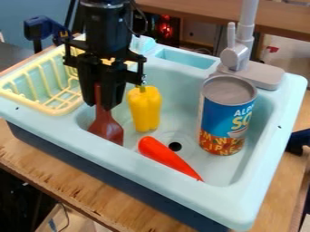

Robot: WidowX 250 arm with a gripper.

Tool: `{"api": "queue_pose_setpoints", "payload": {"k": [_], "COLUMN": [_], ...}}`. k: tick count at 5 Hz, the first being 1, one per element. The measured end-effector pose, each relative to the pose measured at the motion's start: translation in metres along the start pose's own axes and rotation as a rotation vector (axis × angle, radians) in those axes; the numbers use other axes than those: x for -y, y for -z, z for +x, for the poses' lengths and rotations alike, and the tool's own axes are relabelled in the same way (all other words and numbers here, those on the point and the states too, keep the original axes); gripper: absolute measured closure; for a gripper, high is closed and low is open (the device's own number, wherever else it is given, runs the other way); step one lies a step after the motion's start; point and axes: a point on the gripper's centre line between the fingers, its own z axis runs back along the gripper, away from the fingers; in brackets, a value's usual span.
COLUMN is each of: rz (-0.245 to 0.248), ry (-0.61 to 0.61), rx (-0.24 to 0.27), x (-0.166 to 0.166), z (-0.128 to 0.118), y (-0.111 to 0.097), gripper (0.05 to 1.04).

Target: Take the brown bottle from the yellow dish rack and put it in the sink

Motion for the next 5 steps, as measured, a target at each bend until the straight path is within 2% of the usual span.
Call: {"api": "queue_pose_setpoints", "payload": {"k": [1,2,3,4,5], "rz": [-0.001,0.011,0.035,0.078,0.113], "ry": [-0.011,-0.025,-0.05,-0.037,0.019], "rx": [-0.02,-0.014,0.034,0.108,0.168], "x": [-0.004,-0.006,-0.01,-0.004,0.013], "z": [-0.003,-0.002,0.001,0.004,0.001], "y": [0.0,-0.013,-0.038,-0.066,-0.084], "gripper": [0.403,0.125,0.077,0.081,0.081]}}
